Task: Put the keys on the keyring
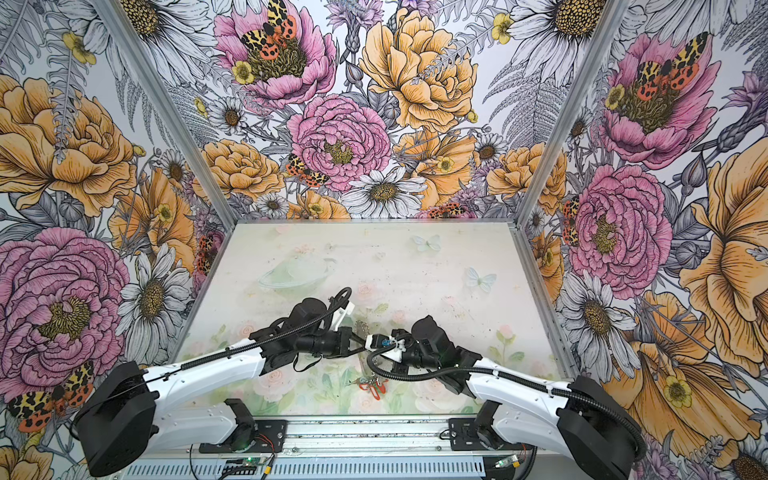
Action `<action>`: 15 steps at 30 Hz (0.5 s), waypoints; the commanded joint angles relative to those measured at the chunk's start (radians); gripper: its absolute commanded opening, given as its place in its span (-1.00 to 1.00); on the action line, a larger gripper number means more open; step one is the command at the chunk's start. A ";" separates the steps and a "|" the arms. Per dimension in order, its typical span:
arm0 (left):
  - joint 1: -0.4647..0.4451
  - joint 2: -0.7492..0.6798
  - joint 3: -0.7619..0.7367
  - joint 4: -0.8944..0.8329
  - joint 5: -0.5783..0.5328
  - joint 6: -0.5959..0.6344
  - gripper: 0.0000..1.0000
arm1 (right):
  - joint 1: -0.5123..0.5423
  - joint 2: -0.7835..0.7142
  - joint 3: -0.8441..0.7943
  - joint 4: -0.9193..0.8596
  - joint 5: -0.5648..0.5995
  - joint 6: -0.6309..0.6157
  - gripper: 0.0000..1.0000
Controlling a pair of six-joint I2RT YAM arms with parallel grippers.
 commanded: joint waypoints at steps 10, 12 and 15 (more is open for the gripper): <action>0.012 -0.165 -0.083 0.033 -0.100 -0.041 -1.00 | -0.004 -0.046 -0.023 0.165 0.114 0.123 -1.00; 0.010 -0.160 -0.092 0.036 -0.112 -0.051 -1.00 | -0.005 -0.035 -0.032 0.222 0.109 0.147 -1.00; 0.011 -0.160 -0.097 0.044 -0.120 -0.054 -1.00 | -0.005 -0.010 -0.024 0.235 0.084 0.149 -1.00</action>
